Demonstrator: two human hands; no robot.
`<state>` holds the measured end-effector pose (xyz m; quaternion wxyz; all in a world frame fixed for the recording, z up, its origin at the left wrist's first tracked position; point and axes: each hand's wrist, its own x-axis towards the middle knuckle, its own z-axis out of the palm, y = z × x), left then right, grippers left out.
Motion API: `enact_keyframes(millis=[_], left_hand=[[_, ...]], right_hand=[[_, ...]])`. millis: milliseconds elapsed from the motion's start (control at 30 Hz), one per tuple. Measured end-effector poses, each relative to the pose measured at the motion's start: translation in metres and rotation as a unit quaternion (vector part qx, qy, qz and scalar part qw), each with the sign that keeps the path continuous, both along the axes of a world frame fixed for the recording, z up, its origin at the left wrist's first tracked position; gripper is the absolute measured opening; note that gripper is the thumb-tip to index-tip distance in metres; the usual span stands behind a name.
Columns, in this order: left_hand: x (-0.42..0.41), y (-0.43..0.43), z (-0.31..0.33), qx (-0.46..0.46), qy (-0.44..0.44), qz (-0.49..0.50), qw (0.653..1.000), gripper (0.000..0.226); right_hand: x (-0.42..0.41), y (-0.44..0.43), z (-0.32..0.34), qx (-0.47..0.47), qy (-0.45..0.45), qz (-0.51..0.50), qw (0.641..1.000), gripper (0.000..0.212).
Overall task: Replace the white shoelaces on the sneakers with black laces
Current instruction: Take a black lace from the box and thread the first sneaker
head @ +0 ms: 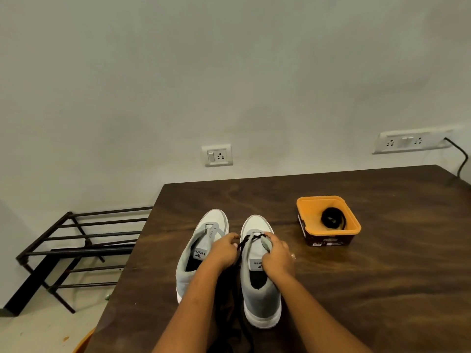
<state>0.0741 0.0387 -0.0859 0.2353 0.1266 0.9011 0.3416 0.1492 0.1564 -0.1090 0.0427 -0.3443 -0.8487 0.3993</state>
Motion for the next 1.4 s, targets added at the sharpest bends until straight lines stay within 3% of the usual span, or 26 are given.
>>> enact_keyframes(millis=[133, 233, 333, 433, 533, 633, 700, 767, 833, 867, 933, 967, 1033, 1100, 1167, 1233, 1333, 1400], left_hand=[[0.0, 0.017, -0.016, 0.04, 0.021, 0.04, 0.998, 0.034], [-0.002, 0.018, -0.024, 0.066, -0.021, 0.077, 0.995, 0.02], [-0.007, 0.017, -0.024, 0.031, -0.047, 0.052, 0.997, 0.02], [-0.013, 0.022, -0.015, -0.019, -0.006, 0.017, 1.0, 0.019], [-0.017, 0.027, -0.001, 0.054, -0.002, 0.076, 0.996, 0.017], [-0.018, 0.029, 0.028, 0.161, -0.083, 0.074, 0.981, 0.021], [-0.015, 0.028, 0.059, 0.243, -0.125, 0.085, 0.958, 0.019], [-0.014, 0.027, 0.088, 0.354, -0.165, 0.106, 0.914, 0.023], [-0.01, 0.024, 0.114, 0.452, -0.207, 0.101, 0.861, 0.029], [-0.007, 0.027, 0.121, 0.489, -0.225, 0.093, 0.837, 0.031], [-0.002, 0.033, 0.134, 0.543, -0.236, 0.09, 0.801, 0.03], [0.0, 0.035, 0.137, 0.564, -0.227, 0.103, 0.787, 0.031], [-0.001, 0.041, 0.137, 0.583, -0.204, 0.153, 0.771, 0.037], [-0.008, 0.037, 0.13, 0.562, -0.167, 0.205, 0.784, 0.039], [-0.015, 0.022, 0.117, 0.481, -0.113, 0.23, 0.839, 0.041], [-0.019, -0.002, 0.104, 0.371, -0.076, 0.233, 0.896, 0.041], [-0.026, -0.034, 0.085, 0.162, -0.076, 0.166, 0.97, 0.036], [-0.03, -0.045, 0.073, -0.043, -0.052, 0.079, 0.995, 0.032]], right_hand=[[-0.002, 0.001, -0.004, 0.001, 0.001, 0.0, 1.0, 0.065], [-0.004, 0.001, -0.005, 0.008, 0.013, -0.007, 1.0, 0.066], [-0.004, 0.001, -0.006, 0.011, 0.018, -0.016, 1.0, 0.066], [-0.005, 0.001, -0.006, 0.012, 0.023, -0.025, 0.999, 0.066], [-0.002, 0.001, -0.005, 0.012, 0.036, -0.047, 0.998, 0.052], [0.0, 0.0, -0.004, 0.018, 0.037, -0.059, 0.997, 0.035], [0.002, 0.001, -0.004, 0.022, 0.03, -0.055, 0.998, 0.027], [0.001, 0.002, -0.005, 0.026, 0.027, -0.047, 0.998, 0.024], [-0.001, -0.002, 0.002, 0.009, 0.093, -0.039, 0.995, 0.021], [-0.002, -0.003, 0.011, -0.037, 0.155, -0.034, 0.987, 0.017], [-0.009, -0.012, 0.046, -0.225, 0.253, -0.003, 0.941, 0.021], [-0.012, -0.014, 0.064, -0.305, 0.258, 0.03, 0.916, 0.029], [-0.012, -0.016, 0.089, -0.377, 0.243, 0.121, 0.886, 0.038], [-0.008, -0.008, 0.096, -0.408, 0.257, 0.151, 0.863, 0.036], [0.001, 0.008, 0.096, -0.423, 0.251, 0.117, 0.863, 0.035], [0.01, 0.027, 0.094, -0.375, 0.218, 0.114, 0.894, 0.034], [0.021, 0.051, 0.088, -0.266, 0.155, 0.145, 0.941, 0.029], [0.023, 0.058, 0.082, -0.229, 0.133, 0.141, 0.954, 0.024]])
